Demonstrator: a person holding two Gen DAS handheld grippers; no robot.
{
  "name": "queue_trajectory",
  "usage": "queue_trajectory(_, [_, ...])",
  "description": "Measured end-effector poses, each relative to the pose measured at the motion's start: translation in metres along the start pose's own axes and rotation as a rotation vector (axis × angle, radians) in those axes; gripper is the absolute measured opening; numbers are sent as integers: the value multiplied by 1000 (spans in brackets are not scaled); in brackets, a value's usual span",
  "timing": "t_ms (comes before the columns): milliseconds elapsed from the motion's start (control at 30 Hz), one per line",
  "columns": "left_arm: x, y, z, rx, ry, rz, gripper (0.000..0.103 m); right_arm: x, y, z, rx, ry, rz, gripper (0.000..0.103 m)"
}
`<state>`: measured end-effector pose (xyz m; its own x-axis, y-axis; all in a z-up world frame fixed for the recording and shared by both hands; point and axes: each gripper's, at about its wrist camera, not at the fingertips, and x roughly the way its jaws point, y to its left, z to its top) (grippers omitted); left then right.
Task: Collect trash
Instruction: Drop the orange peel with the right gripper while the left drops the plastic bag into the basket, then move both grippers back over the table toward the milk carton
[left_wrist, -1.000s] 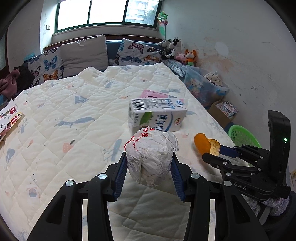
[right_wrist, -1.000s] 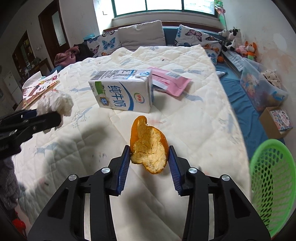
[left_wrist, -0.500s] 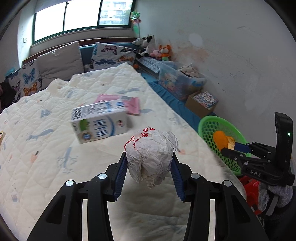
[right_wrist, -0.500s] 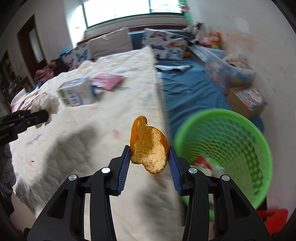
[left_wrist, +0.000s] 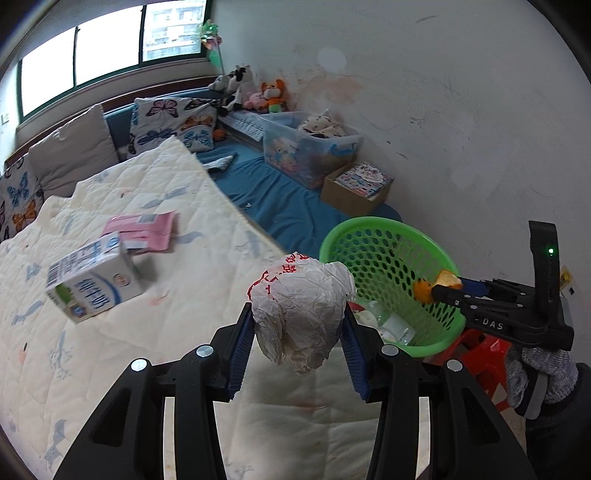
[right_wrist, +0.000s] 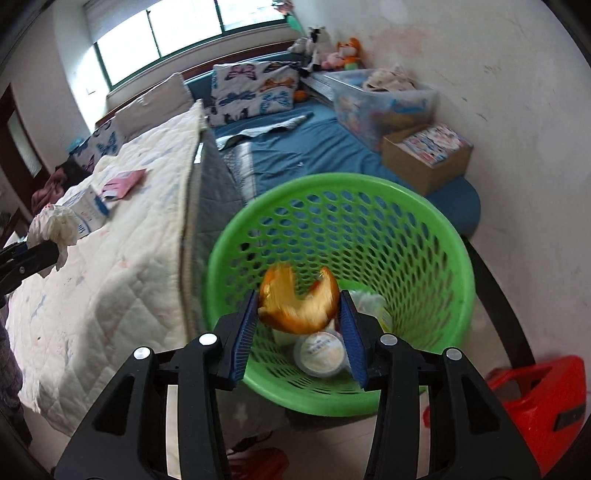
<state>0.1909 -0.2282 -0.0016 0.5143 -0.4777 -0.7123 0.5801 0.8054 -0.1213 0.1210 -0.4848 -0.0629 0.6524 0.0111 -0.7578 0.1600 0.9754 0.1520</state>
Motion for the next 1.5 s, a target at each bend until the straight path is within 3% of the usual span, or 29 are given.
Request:
queue_trajectory(633, [64, -79, 20, 89, 89, -66, 46, -26, -41, -14, 80, -49, 12, 55])
queue_trajectory(900, [83, -99, 23, 99, 114, -91, 53, -31, -52, -19, 101, -54, 11, 55])
queue_trajectory(1100, [85, -102, 21, 97, 112, -113, 71, -34, -56, -21, 109, -57, 7, 55])
queue_trajectory(1500, [51, -56, 13, 51, 66, -57, 71, -32, -35, -15, 76, -56, 33, 57])
